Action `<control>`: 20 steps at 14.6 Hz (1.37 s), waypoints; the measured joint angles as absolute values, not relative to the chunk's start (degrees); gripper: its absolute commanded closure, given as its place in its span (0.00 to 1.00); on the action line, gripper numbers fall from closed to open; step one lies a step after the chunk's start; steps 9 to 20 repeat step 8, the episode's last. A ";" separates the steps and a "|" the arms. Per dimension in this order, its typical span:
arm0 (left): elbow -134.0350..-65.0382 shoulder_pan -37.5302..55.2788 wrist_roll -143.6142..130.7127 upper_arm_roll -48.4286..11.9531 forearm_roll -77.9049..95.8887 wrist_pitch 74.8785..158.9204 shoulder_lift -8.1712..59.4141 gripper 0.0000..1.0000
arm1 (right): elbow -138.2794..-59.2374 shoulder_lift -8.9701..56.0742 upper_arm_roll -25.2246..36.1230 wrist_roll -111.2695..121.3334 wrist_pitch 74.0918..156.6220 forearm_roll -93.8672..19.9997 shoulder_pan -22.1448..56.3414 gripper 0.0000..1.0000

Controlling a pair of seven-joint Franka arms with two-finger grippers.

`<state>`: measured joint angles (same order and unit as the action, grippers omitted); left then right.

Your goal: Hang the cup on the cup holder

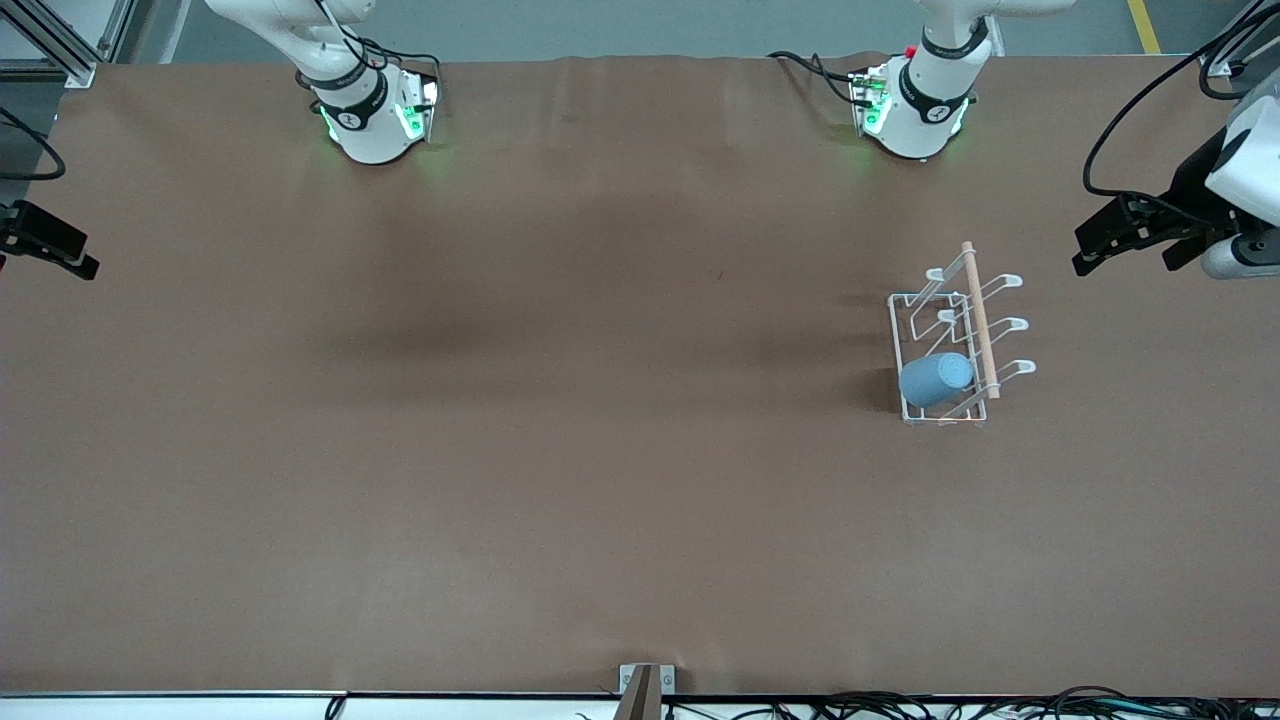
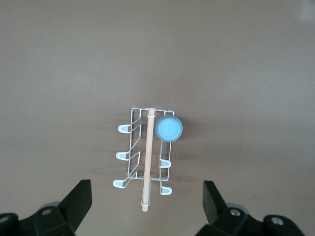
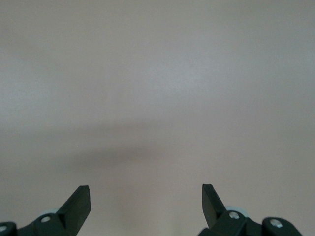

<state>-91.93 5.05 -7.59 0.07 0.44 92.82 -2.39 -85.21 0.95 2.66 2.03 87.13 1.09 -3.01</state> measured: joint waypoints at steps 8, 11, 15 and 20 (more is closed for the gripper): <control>-91.92 5.14 -4.49 -0.02 0.44 92.86 -2.69 0.01 | -85.21 0.95 2.66 2.07 87.13 1.09 -3.01 0.00; -91.92 5.14 -4.49 -0.02 0.44 92.86 -2.69 0.01 | -85.21 0.95 2.66 2.07 87.13 1.09 -3.01 0.00; -91.92 5.14 -4.49 -0.02 0.44 92.86 -2.69 0.01 | -85.21 0.95 2.66 2.07 87.13 1.09 -3.01 0.00; -91.92 5.14 -4.49 -0.02 0.44 92.86 -2.69 0.01 | -85.21 0.95 2.66 2.07 87.13 1.09 -3.01 0.00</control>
